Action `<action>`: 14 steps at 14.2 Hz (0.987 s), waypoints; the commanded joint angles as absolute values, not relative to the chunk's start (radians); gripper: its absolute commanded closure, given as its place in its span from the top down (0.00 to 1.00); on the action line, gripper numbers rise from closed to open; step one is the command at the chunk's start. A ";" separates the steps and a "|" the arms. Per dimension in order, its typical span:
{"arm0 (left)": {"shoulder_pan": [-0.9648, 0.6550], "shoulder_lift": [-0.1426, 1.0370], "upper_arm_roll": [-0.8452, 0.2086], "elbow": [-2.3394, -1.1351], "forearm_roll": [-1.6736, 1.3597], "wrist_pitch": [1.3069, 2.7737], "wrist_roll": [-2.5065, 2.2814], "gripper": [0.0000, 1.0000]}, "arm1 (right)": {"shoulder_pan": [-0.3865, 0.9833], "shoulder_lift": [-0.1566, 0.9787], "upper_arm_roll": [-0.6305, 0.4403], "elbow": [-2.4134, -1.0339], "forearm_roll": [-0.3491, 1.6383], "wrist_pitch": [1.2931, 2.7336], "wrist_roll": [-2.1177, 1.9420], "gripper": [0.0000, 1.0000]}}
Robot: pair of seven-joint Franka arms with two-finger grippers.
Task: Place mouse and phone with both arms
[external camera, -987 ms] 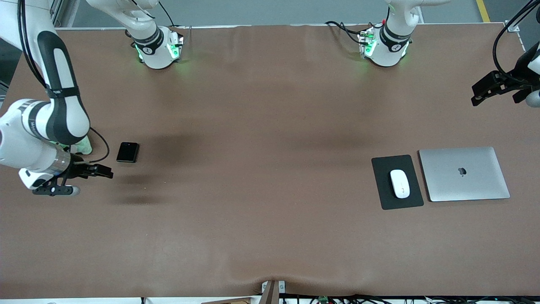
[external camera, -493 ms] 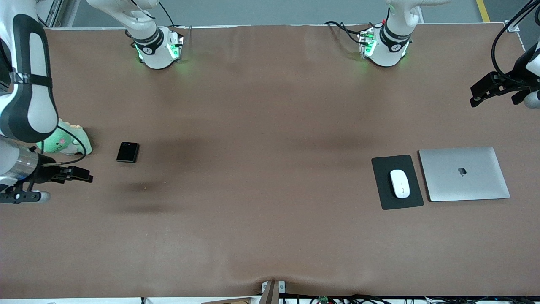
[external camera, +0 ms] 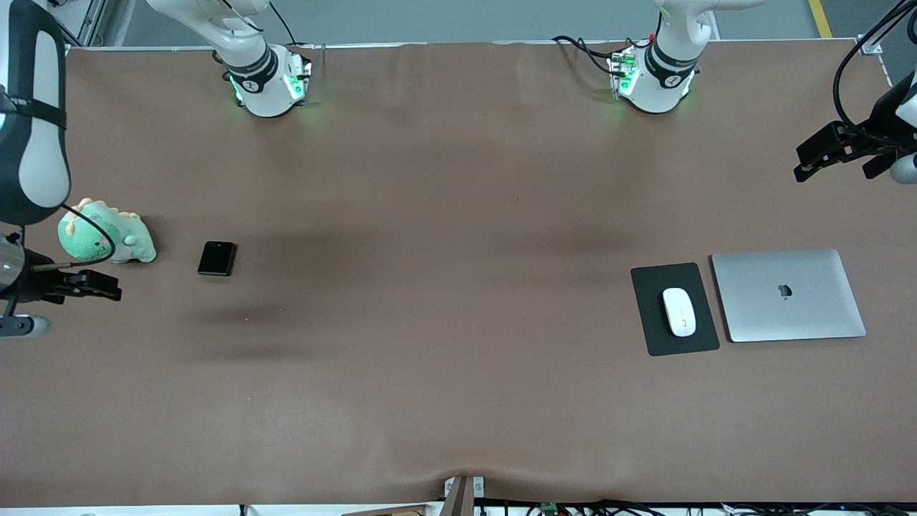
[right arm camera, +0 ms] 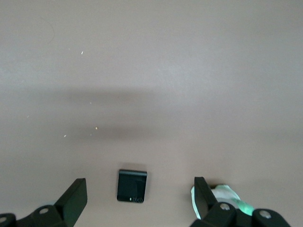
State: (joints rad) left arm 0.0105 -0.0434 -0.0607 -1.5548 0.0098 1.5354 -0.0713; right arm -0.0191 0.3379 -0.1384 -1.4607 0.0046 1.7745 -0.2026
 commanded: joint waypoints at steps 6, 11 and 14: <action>0.017 -0.021 -0.060 -1.519 -0.012 1.526 -0.052 1.00 | -0.043 0.181 -0.118 -1.465 -0.018 1.596 -0.207 1.00; 0.008 -0.025 -0.069 -1.520 -0.009 1.514 -0.052 1.00 | -0.051 0.095 -0.121 -1.479 -0.017 1.523 -0.207 1.00; 0.006 -0.025 -0.084 -1.520 -0.005 1.505 -0.054 1.00 | -0.051 0.014 -0.121 -1.557 -0.015 1.506 -0.207 1.00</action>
